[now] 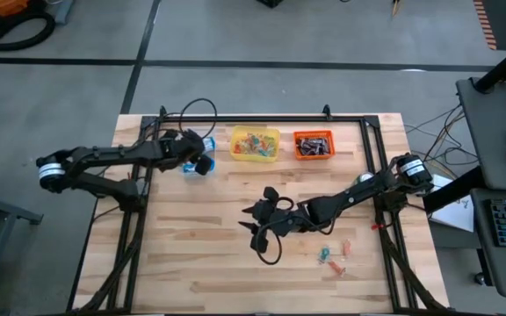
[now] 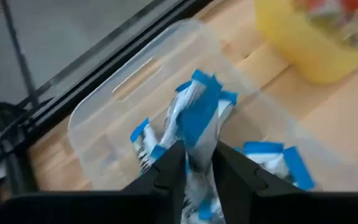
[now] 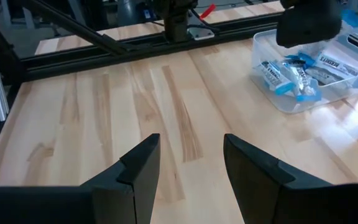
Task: Sort candy
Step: Put the white chocolate into the transparent bin, then put the blue gummy into the yellow bin
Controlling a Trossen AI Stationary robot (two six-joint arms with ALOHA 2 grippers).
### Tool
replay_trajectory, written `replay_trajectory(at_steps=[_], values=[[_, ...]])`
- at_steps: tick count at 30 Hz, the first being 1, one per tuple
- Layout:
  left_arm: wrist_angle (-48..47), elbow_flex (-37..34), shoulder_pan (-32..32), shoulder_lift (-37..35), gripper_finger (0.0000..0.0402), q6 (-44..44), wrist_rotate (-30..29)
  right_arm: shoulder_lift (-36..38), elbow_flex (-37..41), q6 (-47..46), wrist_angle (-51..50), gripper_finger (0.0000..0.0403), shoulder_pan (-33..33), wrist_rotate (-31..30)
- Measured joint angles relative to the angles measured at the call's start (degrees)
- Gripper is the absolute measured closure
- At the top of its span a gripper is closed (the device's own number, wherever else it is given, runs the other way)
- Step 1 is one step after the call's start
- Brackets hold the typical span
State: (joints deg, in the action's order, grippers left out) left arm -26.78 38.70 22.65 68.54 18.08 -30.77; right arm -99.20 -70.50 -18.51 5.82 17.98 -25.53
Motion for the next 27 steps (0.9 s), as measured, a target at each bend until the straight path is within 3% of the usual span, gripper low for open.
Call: replay_trajectory(at_steps=[6,17,22,27], values=[[-8.1,2.6,0.0,3.7,0.0306,2.6,-5.8,0.0,0.0,-1.7,-1.7,0.0236,0.0,0.0],[-11.9,2.4,-5.9,-0.1,0.0285,7.0,-5.7,0.0,0.0,-4.2,-5.3,0.0236,0.2,0.2],[-12.9,2.2,-14.0,-3.4,0.0286,12.5,-3.4,0.0,0.0,-5.7,-6.7,0.0236,0.6,0.5],[-11.2,2.0,-27.0,-4.3,0.0286,15.7,-3.2,0.0,0.0,-12.9,-11.4,0.0236,1.3,2.7]])
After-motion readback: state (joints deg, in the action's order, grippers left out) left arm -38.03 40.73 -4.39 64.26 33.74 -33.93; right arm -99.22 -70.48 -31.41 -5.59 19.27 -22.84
